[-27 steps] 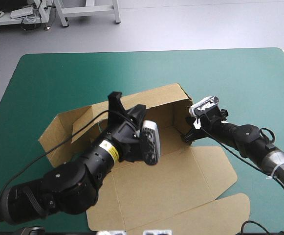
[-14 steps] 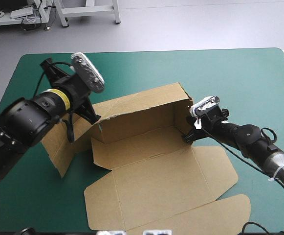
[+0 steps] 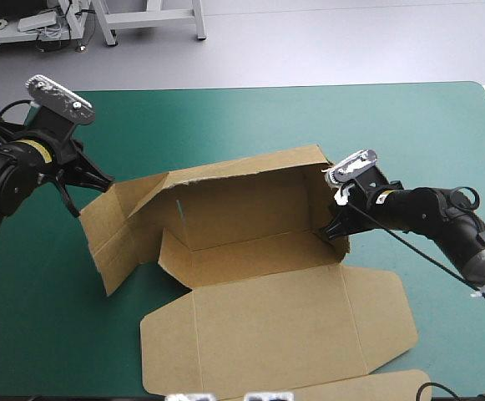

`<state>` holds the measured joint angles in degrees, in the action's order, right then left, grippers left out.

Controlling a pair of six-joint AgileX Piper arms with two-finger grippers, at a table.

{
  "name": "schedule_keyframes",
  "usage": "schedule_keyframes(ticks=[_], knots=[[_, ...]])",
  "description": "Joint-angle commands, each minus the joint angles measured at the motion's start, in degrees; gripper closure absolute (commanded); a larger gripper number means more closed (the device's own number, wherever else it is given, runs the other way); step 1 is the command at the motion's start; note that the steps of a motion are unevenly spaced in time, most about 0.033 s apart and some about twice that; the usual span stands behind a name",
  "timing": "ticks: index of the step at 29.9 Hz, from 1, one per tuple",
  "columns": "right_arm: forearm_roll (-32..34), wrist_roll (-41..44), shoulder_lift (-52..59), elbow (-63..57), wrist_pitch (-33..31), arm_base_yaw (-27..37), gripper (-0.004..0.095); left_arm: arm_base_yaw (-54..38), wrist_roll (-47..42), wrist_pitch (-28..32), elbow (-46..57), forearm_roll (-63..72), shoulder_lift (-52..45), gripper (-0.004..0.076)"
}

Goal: Fold the box

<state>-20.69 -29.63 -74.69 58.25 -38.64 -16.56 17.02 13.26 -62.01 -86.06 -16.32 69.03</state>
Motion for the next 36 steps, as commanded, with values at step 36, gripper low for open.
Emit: schedule_keyframes(ticks=[36], knots=[[16.4,19.7,-23.7,26.2,-23.2,0.2,0.0926,-11.0,-0.2,0.0,-1.9,9.7,-1.4,0.0717]])
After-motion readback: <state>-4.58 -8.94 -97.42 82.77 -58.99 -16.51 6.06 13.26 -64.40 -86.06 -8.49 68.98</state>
